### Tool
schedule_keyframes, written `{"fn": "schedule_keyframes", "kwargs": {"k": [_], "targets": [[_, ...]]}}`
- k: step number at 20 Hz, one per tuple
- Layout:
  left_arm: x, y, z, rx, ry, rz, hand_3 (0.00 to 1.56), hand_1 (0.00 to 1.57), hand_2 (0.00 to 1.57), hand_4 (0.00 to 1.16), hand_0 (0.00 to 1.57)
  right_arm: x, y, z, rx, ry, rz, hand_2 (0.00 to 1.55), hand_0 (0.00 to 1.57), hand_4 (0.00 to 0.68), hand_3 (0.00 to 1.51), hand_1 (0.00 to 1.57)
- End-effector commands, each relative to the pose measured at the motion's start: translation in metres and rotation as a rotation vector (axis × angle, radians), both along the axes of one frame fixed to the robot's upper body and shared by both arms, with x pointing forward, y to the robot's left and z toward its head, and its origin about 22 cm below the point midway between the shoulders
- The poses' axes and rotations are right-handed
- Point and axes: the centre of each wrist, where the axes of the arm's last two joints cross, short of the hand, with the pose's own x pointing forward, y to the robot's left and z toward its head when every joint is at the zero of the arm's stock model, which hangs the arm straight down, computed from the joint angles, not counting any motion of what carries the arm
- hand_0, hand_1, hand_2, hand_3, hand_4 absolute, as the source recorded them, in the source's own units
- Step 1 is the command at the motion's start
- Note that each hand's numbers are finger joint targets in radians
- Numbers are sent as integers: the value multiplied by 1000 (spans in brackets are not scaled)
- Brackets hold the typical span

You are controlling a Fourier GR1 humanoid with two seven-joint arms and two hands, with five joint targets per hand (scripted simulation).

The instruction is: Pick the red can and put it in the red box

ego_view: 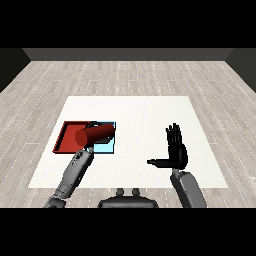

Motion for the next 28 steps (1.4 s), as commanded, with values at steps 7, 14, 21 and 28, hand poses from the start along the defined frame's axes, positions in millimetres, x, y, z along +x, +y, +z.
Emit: {"fn": "schedule_keyframes", "kwargs": {"k": [7,14,21,28], "targets": [[19,123,16,298,164,237,1468,1571,1536,1122,1571,-3,-26,-19,11,58,-53,0,0,0,0,0],[31,178,-27,426,503,392,1473,1571,1549,1051,1571,18,-49,-24,-18,103,-97,0,0,0,0,0],[7,211,-75,541,833,461,616,1063,978,821,1063,27,-41,-44,-11,103,-93,0,0,0,0,0],[8,199,-95,539,911,354,776,879,925,517,879,46,-39,-54,-17,86,-94,0,0,0,0,0]]}}
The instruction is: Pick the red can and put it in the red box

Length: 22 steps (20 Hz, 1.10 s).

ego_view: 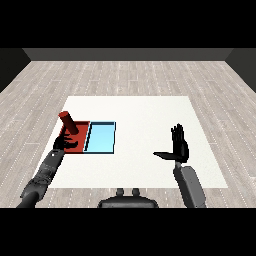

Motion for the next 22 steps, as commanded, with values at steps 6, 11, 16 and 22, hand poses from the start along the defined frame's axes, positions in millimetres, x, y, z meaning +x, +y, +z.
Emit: {"fn": "schedule_keyframes", "kwargs": {"k": [6,11,16,22], "targets": [[-8,20,-2,10,173,-25,0,0,0,0,0,11,20,-12,20,-23,2,0,0,0,0,0],[31,-5,32,-326,-398,-42,0,0,0,0,0,8,-2,-5,21,-41,27,0,0,0,0,0],[52,-48,45,-598,-832,-259,0,0,0,0,0,8,4,-6,11,-37,51,0,0,0,0,0],[29,-116,8,-864,-999,-446,0,0,0,0,0,8,2,-13,-36,-45,79,0,0,0,0,0]]}}
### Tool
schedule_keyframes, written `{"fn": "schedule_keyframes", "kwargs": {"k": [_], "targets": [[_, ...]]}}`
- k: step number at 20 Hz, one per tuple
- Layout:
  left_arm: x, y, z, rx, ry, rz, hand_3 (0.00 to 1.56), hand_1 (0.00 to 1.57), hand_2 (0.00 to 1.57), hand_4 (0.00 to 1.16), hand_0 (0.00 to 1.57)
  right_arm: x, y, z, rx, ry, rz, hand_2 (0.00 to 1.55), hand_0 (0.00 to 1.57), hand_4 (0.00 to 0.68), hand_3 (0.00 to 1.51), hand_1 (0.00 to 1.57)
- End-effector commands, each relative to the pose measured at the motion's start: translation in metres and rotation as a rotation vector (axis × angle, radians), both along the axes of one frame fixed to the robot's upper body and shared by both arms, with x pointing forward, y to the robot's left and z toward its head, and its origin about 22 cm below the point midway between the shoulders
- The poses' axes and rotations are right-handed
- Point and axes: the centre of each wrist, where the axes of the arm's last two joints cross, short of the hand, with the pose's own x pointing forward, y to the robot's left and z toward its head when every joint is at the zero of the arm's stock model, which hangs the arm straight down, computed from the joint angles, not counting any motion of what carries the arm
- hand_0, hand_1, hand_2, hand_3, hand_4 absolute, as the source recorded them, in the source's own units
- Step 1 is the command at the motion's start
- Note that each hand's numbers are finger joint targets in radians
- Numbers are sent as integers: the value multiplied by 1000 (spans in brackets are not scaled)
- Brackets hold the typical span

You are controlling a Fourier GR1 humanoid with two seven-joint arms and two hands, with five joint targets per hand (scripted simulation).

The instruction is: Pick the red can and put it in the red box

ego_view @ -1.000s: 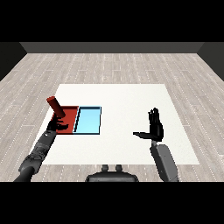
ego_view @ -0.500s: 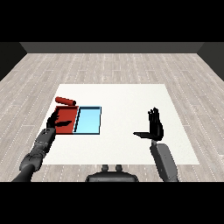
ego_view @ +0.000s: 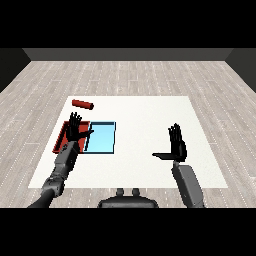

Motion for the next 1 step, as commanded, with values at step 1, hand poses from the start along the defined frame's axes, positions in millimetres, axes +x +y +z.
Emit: {"fn": "schedule_keyframes", "kwargs": {"k": [1], "targets": [[-18,-33,-12,-106,-175,-99,0,0,0,0,0,3,7,1,-35,-5,37,0,0,0,0,0]]}}
